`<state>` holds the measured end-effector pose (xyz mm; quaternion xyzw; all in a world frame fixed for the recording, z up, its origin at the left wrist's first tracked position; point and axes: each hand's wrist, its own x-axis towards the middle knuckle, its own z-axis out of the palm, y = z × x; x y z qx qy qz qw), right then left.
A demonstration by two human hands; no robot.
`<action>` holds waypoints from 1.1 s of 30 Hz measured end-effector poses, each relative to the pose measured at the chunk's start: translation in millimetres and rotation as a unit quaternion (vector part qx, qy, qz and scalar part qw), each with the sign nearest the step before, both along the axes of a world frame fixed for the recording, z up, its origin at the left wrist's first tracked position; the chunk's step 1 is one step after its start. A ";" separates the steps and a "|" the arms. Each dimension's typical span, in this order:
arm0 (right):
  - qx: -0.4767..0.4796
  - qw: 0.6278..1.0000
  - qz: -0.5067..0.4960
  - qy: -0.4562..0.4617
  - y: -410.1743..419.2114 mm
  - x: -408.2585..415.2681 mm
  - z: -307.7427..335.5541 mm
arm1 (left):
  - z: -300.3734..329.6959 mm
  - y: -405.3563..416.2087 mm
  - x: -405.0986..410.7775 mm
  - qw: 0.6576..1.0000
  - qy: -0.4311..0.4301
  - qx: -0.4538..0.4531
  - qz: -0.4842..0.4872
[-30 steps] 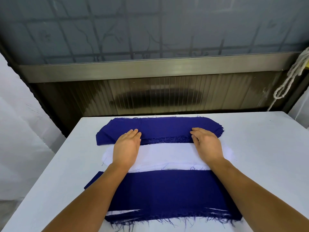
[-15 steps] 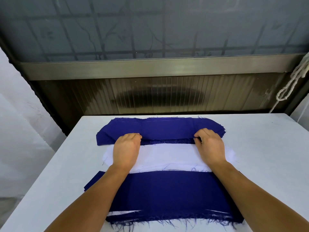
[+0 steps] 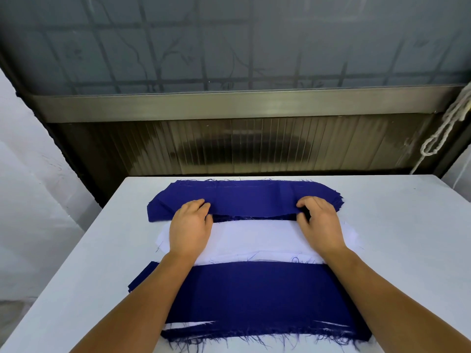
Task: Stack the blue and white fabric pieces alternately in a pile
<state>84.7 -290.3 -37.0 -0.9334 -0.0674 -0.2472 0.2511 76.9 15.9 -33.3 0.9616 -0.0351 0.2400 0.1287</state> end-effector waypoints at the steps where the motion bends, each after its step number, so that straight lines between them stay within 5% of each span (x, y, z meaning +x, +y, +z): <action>1: 0.002 1.000 -0.003 0.004 -0.7 0.2 -0.3 | 0.3 -0.1 -0.5 1.000 -0.003 -0.002 0.001; 14: -0.043 0.998 0.037 0.025 -8.7 -57.6 51.3 | 48.9 29.2 -46.4 0.989 -0.065 0.058 -0.123; 19: -0.042 0.985 0.093 0.139 -27.0 -105.7 81.0 | 73.2 52.2 -81.2 0.983 0.075 -0.037 -0.161; 23: -0.023 0.954 0.157 0.254 -36.3 -123.9 102.0 | 95.3 66.9 -96.7 0.943 0.249 -0.065 -0.213; 26: -0.006 0.943 0.151 0.296 -34.4 -121.3 108.7 | 101.7 67.9 -97.8 0.924 0.300 -0.079 -0.224; 29: -0.037 0.965 0.109 0.234 -25.8 -109.8 110.2 | 103.7 62.6 -94.5 0.948 0.257 -0.065 -0.177; 33: -0.046 0.995 0.048 0.077 -17.2 -106.9 109.1 | 103.2 54.4 -94.0 0.985 0.076 -0.067 -0.139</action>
